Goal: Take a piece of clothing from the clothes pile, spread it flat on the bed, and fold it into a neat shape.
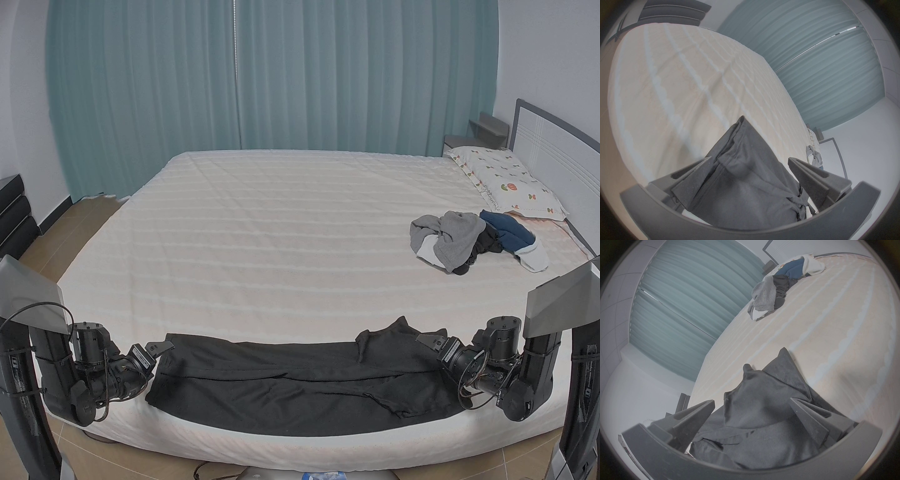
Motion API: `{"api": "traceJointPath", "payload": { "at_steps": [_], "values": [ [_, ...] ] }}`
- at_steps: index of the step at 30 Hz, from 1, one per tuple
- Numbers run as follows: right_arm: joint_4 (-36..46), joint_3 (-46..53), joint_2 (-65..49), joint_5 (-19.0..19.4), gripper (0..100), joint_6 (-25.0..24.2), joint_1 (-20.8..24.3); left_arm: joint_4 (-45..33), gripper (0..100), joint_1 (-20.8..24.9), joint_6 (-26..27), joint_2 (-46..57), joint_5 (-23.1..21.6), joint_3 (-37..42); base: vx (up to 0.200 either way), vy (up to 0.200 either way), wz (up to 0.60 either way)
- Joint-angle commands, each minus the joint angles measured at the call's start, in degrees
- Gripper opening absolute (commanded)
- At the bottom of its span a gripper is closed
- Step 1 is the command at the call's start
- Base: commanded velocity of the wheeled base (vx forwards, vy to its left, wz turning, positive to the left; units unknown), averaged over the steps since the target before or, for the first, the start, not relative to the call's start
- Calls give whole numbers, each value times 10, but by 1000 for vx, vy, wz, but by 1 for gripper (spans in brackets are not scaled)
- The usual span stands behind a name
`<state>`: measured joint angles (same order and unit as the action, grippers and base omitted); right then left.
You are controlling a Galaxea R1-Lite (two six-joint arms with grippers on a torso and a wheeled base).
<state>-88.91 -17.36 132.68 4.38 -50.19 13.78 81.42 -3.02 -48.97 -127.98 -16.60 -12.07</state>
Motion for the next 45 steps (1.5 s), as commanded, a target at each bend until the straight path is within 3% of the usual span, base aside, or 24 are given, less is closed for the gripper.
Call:
{"api": "traceJointPath", "payload": {
  "at_steps": [1, 7, 16, 21, 26, 31, 32, 40, 45],
  "values": [
    [-6, 5, 8, 0, 100, -1, 1, 0, 100, -3, 2, 19, 2, -1, 0, 0, 0],
    [-6, 8, 10, 0, 100, -2, 1, -2, 100, -1, 12, 30, 5, -4, 0, 0, 0],
    [-6, 16, 7, -1, 100, -3, 6, -7, 100, 18, 95, 4, 43, -5, 0, 0, 0],
    [-6, 17, 7, -1, 100, -3, 6, -9, 100, 53, 105, -18, 83, -7, 0, 0, 0],
    [-6, 21, 8, -1, 100, -3, 6, -8, 100, 86, 106, -66, 156, -38, 0, 0, 0],
    [-6, 21, 9, -1, 100, -3, 6, -3, 100, 88, 108, -72, 168, -45, 0, 0, 0],
    [-6, 21, 10, -1, 100, -3, 6, -2, 0, 88, 108, -71, 169, -45, 0, 0, 0],
    [-6, 23, -3, -8, 100, -2, 7, 2, 0, 85, 109, -67, 219, -45, 0, 0, 0],
    [1, 39, -45, -17, 100, -1, 19, 23, 0, 84, 108, -52, 226, -44, 0, 0, 0]
  ]
}}
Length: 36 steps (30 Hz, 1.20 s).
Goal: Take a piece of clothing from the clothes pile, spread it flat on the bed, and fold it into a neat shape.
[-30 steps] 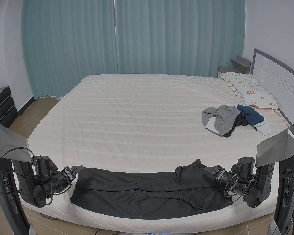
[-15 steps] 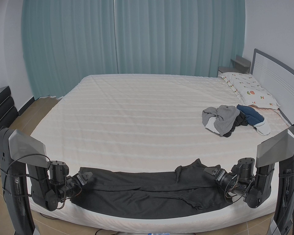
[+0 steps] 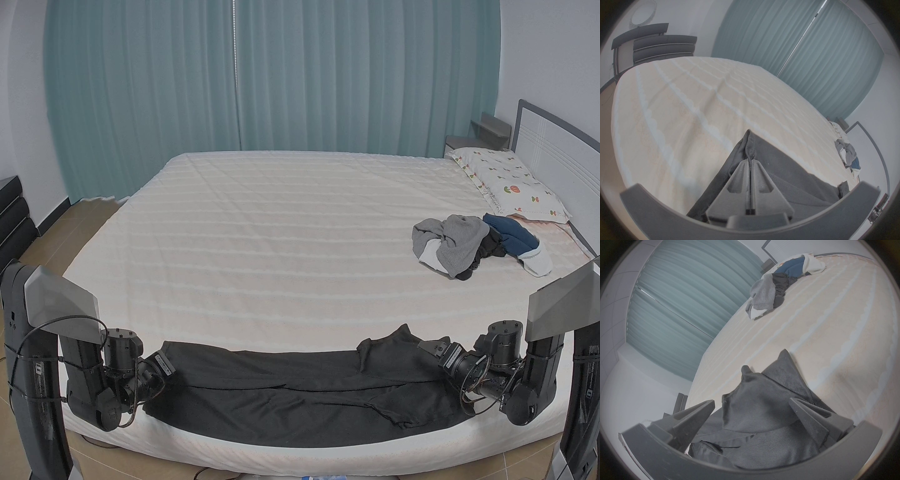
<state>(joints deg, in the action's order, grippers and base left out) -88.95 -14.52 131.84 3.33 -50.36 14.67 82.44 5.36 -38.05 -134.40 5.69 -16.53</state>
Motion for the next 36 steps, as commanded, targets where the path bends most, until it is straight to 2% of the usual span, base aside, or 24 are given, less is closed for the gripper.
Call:
{"api": "traceJointPath", "payload": {
  "at_steps": [1, 8, 10, 14, 28, 36],
  "values": [
    [6, 10, -44, -12, 100, 2, 12, 16, 0, 1, -3, 15, 3, 0, 0, 0, 0],
    [60, -16, -52, -40, 100, 3, 21, 53, 0, 3, -17, 19, 4, -1, 0, 0, 0],
    [130, -53, -57, -41, 100, 2, 20, 66, 0, 2, -42, 27, 4, -3, 0, 0, 0],
    [204, -77, -69, -41, 100, 1, 20, 68, 0, 2, -65, 34, 4, -8, 0, 0, 0],
    [224, -95, -35, -62, 100, 0, 17, 68, 0, 2, -77, 33, 3, -9, 0, 0, 0],
    [282, -106, -40, -63, 100, -2, 16, 69, 0, 2, -77, 33, 3, -9, 0, 0, 0]
  ]
}}
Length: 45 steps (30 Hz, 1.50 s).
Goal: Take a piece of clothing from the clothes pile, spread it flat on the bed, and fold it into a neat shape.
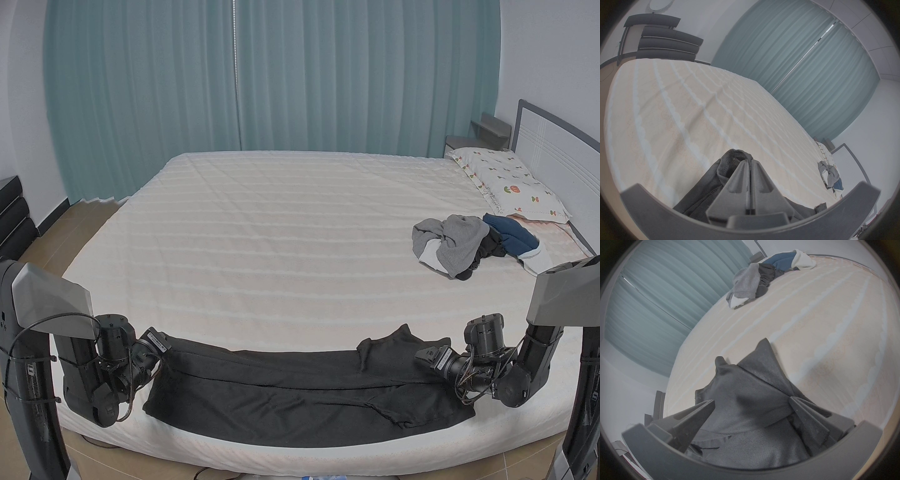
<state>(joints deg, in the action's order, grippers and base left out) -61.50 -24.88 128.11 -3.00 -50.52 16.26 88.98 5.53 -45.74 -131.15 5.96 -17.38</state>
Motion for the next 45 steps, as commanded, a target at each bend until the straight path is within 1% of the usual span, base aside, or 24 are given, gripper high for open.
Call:
{"api": "traceJointPath", "payload": {
  "at_steps": [1, 13, 15, 22, 29, 35, 36, 42, 45],
  "values": [
    [11, -3, -1, 0, 100, 0, 0, 3, 0, 0, 0, -1, 0, 0, 0, 0, 0],
    [13, -10, 2, -1, 100, -1, -4, 3, 0, 0, 0, -4, 0, 0, 0, 0, 0],
    [16, -3, -26, -8, 100, 0, -11, 3, 0, 0, 0, -4, 0, 0, 0, 0, 0],
    [53, 25, -72, -7, 100, 0, -13, 3, 0, 0, 0, -4, -1, 0, 0, 0, 0],
    [56, 26, -54, -5, 100, 0, -11, 3, 0, -1, 0, -5, -1, 0, 0, 0, 0],
    [57, -6, -31, -5, 100, -1, -10, 3, 0, -1, 0, -5, -2, -1, 0, 0, 0],
    [57, -10, -20, -6, 0, 0, -8, 3, 0, -2, 0, -5, -2, -2, 0, 0, 0],
    [60, -30, -3, -8, 0, 0, -7, 2, 0, -8, 3, -4, -2, -8, 0, 0, 0],
    [84, -43, -7, -8, 0, 0, -8, 2, 0, -8, 4, -5, -2, -9, 0, 0, 0]
  ]
}}
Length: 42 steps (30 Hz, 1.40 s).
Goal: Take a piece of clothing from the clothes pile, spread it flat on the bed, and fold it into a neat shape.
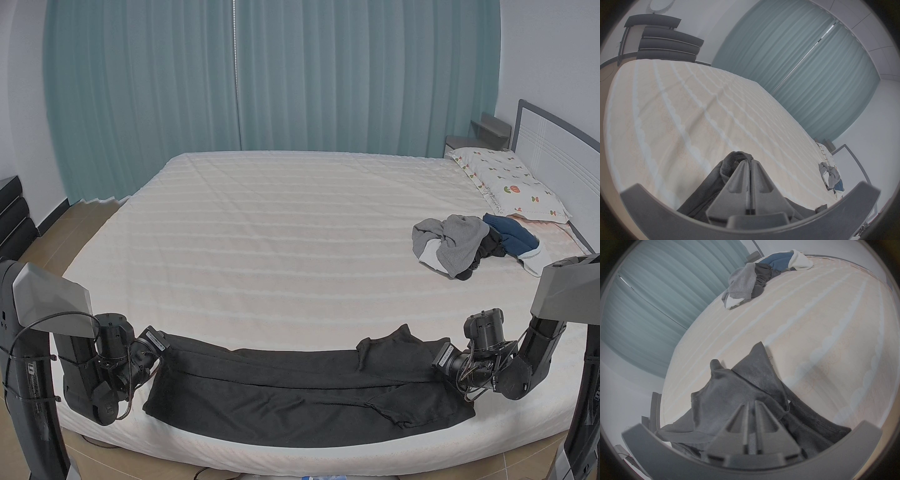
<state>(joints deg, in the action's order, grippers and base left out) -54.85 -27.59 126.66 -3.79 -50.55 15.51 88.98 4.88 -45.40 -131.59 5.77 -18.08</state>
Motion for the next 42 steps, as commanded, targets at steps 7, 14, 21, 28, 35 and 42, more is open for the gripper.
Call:
{"api": "traceJointPath", "payload": {
  "at_steps": [7, 14, 21, 28, 35, 42],
  "values": [
    [37, -48, -14, 0, 0, -1, -19, 3, 0, -5, 13, 0, -1, -15, 0, 0, 0],
    [35, -71, -35, 1, 0, 0, -29, 3, 0, -19, 38, -1, -1, -21, 0, 0, 0],
    [56, -24, -59, 17, 100, -1, -21, 3, 0, -20, 40, -2, -2, -20, 0, 0, 0],
    [52, 24, -86, 57, 100, 1, -20, 3, 0, -15, 35, -13, -3, -14, 0, 0, 0],
    [51, 22, -50, 59, 100, -2, -14, 6, 0, -15, 35, -21, -2, -13, 0, 0, 0],
    [52, -4, -22, 59, 100, -26, -11, 6, 0, -15, 36, -24, -1, -13, 0, 0, 0]
  ]
}}
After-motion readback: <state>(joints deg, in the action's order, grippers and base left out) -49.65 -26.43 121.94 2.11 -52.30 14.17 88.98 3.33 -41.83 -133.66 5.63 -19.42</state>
